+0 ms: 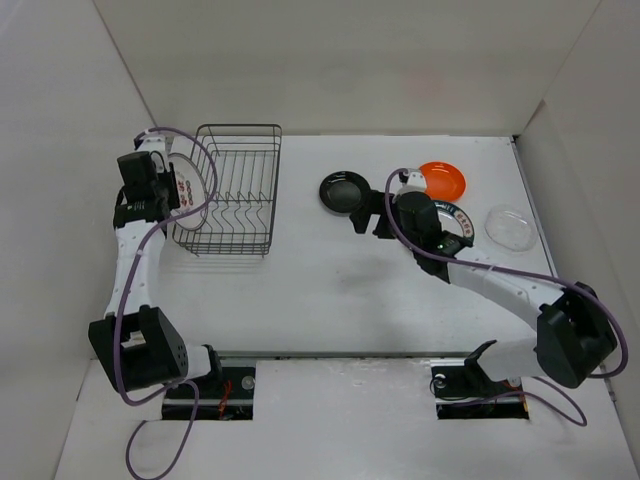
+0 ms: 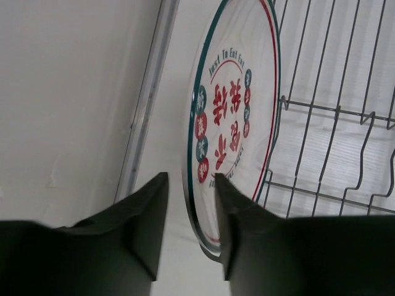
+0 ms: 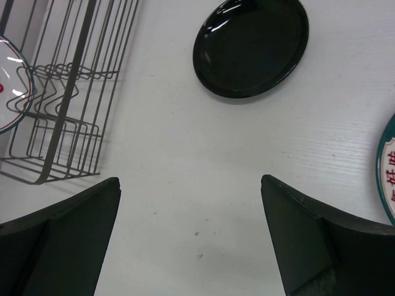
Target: Load the plates into the dish rack
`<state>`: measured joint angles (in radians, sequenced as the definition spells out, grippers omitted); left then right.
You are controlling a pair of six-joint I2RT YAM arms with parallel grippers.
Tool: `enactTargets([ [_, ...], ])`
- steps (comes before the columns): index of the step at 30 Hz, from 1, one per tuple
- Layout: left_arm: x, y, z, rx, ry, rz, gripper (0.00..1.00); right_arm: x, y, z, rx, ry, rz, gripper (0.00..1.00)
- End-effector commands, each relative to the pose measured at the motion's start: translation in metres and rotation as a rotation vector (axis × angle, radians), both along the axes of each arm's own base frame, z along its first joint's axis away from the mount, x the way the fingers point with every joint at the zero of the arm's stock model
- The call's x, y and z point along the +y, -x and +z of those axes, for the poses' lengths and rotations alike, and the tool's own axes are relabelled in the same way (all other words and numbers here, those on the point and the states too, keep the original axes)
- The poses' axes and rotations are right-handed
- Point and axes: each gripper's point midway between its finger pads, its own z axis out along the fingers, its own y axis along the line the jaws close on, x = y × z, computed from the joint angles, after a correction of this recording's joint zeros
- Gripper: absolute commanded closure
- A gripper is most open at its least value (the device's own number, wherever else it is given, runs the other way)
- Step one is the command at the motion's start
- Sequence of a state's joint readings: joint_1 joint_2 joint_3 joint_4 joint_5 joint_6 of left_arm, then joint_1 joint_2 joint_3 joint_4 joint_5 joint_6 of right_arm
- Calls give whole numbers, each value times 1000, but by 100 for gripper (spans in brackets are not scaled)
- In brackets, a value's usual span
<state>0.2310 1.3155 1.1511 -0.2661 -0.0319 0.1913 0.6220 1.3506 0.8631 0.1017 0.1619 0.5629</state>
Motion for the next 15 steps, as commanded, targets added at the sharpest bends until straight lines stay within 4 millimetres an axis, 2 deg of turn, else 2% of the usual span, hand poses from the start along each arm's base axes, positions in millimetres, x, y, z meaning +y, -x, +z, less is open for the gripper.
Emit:
enactTargets([
  [1, -5, -10, 12, -75, 17, -35, 65, -25, -13, 34, -79, -3, -102, 0],
  [5, -13, -11, 15, -89, 37, -75, 45, -63, -14, 28, -73, -13, -176, 0],
  [7, -18, -12, 17, -89, 45, -106, 45, -81, -16, 29, -78, -19, -212, 0],
  [8, -18, -12, 17, -89, 45, -106, 45, -86, -14, 25, -71, -19, -215, 0],
  [10, -20, -12, 17, -90, 49, -114, 43, -95, -12, 30, -80, -27, -229, 0],
  [12, -22, -11, 15, -83, 58, -124, 49, -106, -11, 21, -61, -19, -249, 0],
  [13, -23, -9, 14, -81, 59, -124, 57, -106, -10, 25, -71, -24, -250, 0],
  [14, -25, -9, 14, -83, 65, -136, 67, -111, -10, 19, -60, -18, -262, 0],
  [15, -26, -8, 9, -71, 69, -136, 69, -114, -8, 18, -59, -20, -264, 0],
])
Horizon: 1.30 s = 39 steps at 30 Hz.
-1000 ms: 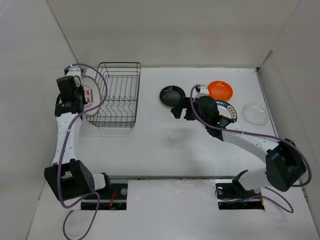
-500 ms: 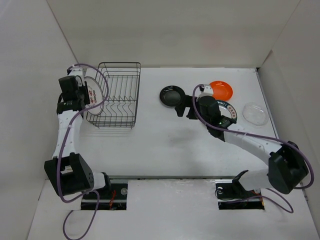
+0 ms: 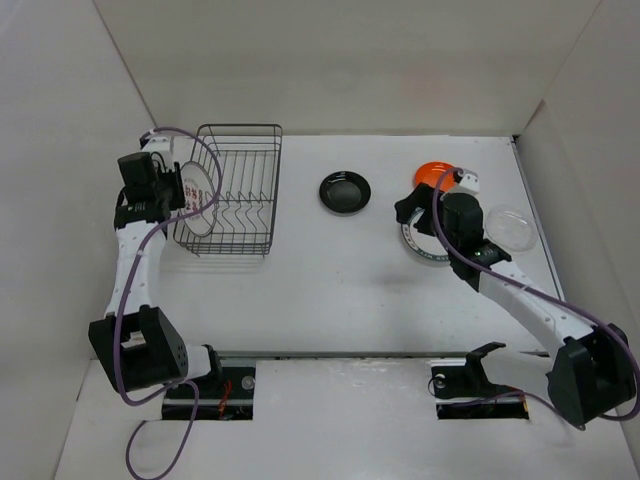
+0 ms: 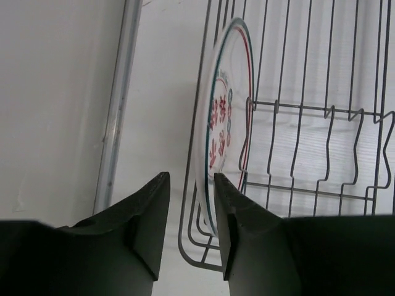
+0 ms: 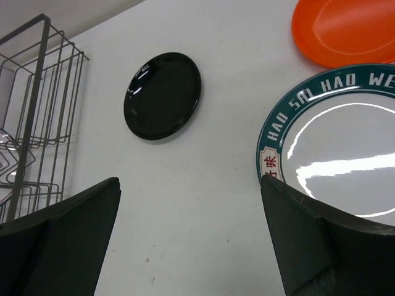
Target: Load the plates into the dish rack
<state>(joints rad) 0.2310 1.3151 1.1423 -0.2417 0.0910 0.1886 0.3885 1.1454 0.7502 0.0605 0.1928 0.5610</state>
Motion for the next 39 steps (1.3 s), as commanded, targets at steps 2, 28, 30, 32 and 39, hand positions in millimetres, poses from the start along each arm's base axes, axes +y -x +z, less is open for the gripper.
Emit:
enactTargets([
  [2, -5, 1, 1, -23, 13, -31, 59, -5, 4, 1, -8, -9, 8, 0],
  [28, -72, 52, 159, -288, 82, -311, 0, -129, 56, -128, 337, -240, -525, 18],
  [30, -73, 51, 162, -292, 85, -320, 0, -125, 54, -131, 358, -246, -509, 19],
  [32, -72, 48, 163, -292, 85, -320, 0, -125, 49, -132, 376, -254, -502, 20],
  [39, -72, 45, 178, -315, 85, -318, 0, -120, 40, -149, 469, -285, -475, 36],
])
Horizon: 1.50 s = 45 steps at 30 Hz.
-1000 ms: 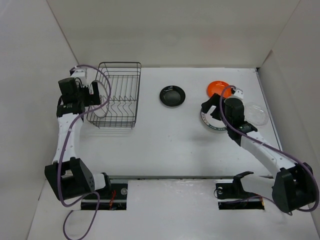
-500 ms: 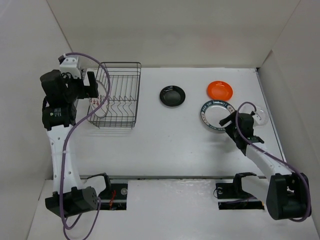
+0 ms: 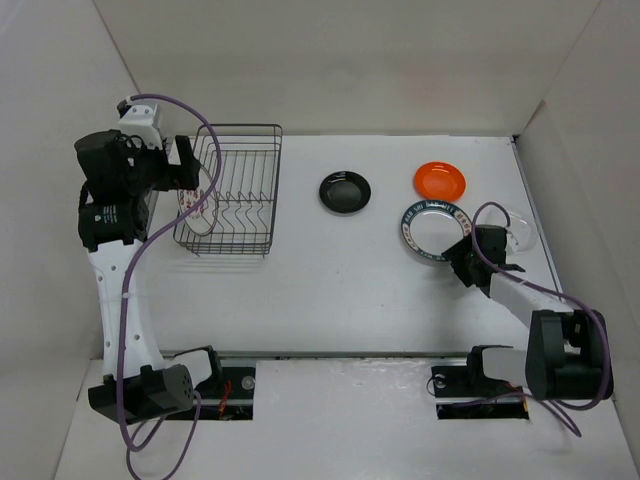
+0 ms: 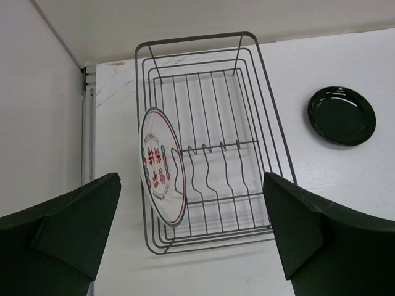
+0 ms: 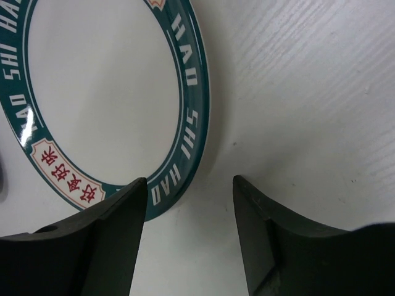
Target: Load the plates into the dish rack
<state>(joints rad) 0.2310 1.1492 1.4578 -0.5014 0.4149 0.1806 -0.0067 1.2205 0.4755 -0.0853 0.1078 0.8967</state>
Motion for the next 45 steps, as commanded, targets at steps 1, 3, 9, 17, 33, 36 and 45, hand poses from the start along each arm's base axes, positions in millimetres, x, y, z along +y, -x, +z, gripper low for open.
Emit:
enactTargets([
  [1, -5, 4, 28, -70, 1, -24, 0, 3, -21, 15, -42, -40, 8, 38],
  [3, -7, 4, 28, -71, 4, -33, 0, 5, -24, 16, -42, -49, 16, 43],
  [9, -8, 3, 26, -72, 6, -42, 0, 2, -25, 10, -19, -49, 7, 53],
  [17, -7, 1, 16, -56, -8, -47, 0, -1, -23, 2, 50, -74, -4, 100],
  [33, -34, -9, 16, -39, 56, -223, 0, 8, -19, 153, -430, -51, 35, 100],
  [36, -66, -10, 20, -27, 99, -375, 0, 23, -23, 190, -547, -5, 127, 100],
  [45, -179, -8, -14, 51, 138, -843, 0, 136, -43, 252, -749, 69, 602, 100],
])
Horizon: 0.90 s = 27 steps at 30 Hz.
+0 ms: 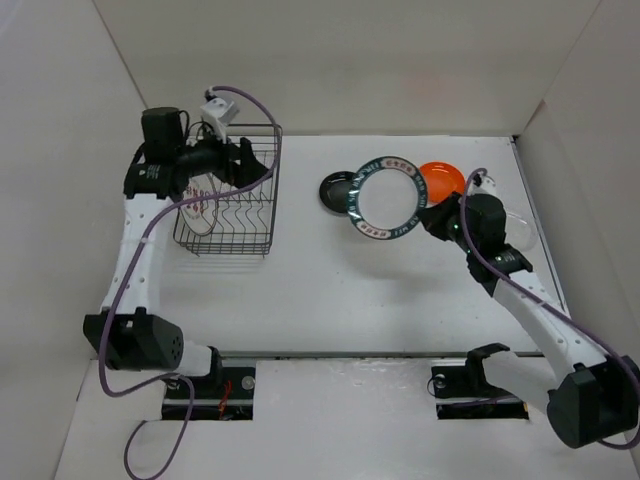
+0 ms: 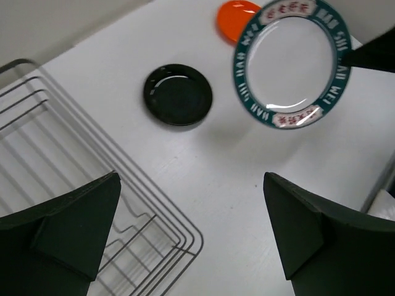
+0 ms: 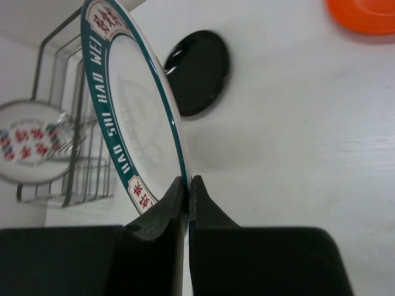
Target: Load the plates into the dish rack
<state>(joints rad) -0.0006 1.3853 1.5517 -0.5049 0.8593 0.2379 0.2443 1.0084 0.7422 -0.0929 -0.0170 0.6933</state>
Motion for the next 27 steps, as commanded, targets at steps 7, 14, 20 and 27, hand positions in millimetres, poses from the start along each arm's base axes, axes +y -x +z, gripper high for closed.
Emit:
enactTargets([
  [7, -74, -8, -27, 50, 16, -270, 4, 86, 10, 121, -488, -44, 416, 100],
  [14, -87, -9, -37, 81, 37, -318, 8, 116, 15, 126, -527, -47, 534, 100],
  [20, -102, 3, -45, 126, 51, -377, 21, 127, 15, 128, -543, -75, 559, 100],
  [27, -105, 8, -56, 167, 43, -399, 95, 128, 12, 135, -571, -96, 547, 100],
])
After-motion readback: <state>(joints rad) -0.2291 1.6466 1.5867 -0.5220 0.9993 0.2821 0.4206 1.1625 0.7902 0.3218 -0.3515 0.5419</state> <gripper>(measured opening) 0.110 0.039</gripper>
